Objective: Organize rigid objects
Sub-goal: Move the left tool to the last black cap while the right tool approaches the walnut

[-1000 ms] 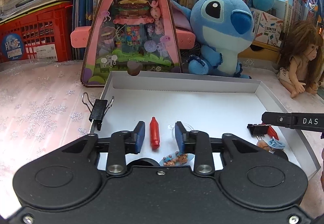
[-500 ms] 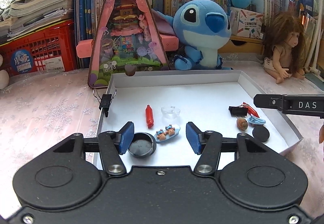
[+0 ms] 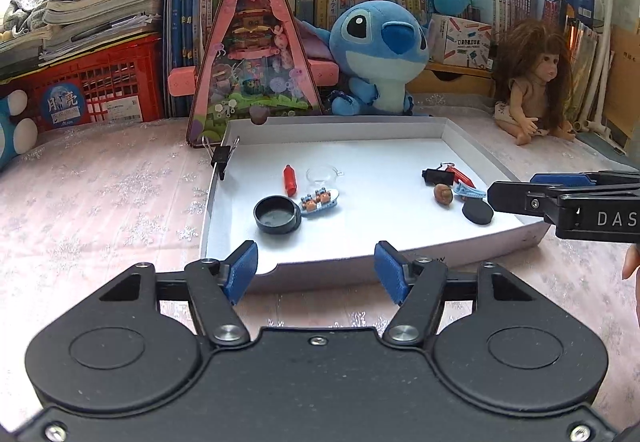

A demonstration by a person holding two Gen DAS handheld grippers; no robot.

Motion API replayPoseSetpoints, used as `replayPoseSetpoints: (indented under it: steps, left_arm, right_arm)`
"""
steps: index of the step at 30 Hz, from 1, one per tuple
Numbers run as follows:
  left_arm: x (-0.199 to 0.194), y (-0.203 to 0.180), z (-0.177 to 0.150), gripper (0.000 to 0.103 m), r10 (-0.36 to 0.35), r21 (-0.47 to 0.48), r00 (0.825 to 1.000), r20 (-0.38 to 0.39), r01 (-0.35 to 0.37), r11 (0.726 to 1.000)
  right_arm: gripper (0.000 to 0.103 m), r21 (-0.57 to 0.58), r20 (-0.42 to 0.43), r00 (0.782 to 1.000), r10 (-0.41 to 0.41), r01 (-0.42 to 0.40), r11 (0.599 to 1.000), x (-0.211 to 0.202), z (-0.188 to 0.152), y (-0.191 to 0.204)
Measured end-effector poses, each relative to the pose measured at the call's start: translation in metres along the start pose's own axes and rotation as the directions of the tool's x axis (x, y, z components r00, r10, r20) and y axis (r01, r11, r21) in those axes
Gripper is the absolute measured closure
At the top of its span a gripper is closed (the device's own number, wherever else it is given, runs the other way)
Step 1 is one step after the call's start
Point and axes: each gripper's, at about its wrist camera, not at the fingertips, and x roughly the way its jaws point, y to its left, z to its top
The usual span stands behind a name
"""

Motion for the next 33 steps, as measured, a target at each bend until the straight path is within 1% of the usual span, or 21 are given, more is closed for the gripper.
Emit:
replayPoseSetpoints:
  steps: [9,15,21,25,28,30,31,32,33]
  left_arm:
    - [-0.014,0.008,-0.025,0.041,0.018,-0.011,1.0,-0.022,-0.018,1.0]
    - [-0.018,0.012,-0.039,0.041,0.024,-0.011,0.999,-0.044,-0.024,1.0]
    - [-0.02,0.012,-0.05,0.041,0.027,0.002,0.998,-0.054,-0.027,1.0]
    - [-0.022,0.012,-0.053,0.042,0.017,0.005,0.999,-0.048,-0.017,1.0]
    - [-0.024,0.011,-0.055,0.044,0.004,0.006,0.999,-0.042,-0.003,1.0]
    - [-0.026,0.011,-0.056,0.048,-0.016,0.006,0.999,-0.037,0.016,1.0]
    - [-0.027,0.011,-0.056,0.049,-0.025,0.004,0.999,-0.035,0.025,1.0]
    - [-0.027,0.01,-0.056,0.051,-0.036,0.005,0.999,-0.034,0.036,0.999]
    - [-0.028,0.009,-0.057,0.053,-0.046,0.007,0.998,-0.035,0.046,0.999]
  right_arm:
    - [0.021,-0.07,-0.003,0.998,0.056,-0.056,0.996,-0.022,-0.024,0.025]
    - [0.02,-0.137,-0.035,0.996,0.083,-0.087,0.987,-0.027,-0.045,0.036]
    - [0.02,-0.173,-0.079,0.987,0.139,-0.15,0.973,-0.029,-0.064,0.043]
    - [0.02,-0.202,-0.103,0.978,0.179,-0.197,0.959,-0.03,-0.073,0.049]
    - [0.02,-0.23,-0.116,0.973,0.198,-0.221,0.948,-0.03,-0.078,0.056]
    - [0.02,-0.25,-0.123,0.971,0.204,-0.23,0.941,-0.029,-0.08,0.061]
    - [0.022,-0.259,-0.125,0.971,0.202,-0.229,0.939,-0.028,-0.082,0.064]
    - [0.027,-0.267,-0.128,0.971,0.204,-0.232,0.935,-0.028,-0.083,0.066]
    - [0.028,-0.27,-0.136,0.969,0.208,-0.238,0.933,-0.027,-0.084,0.068]
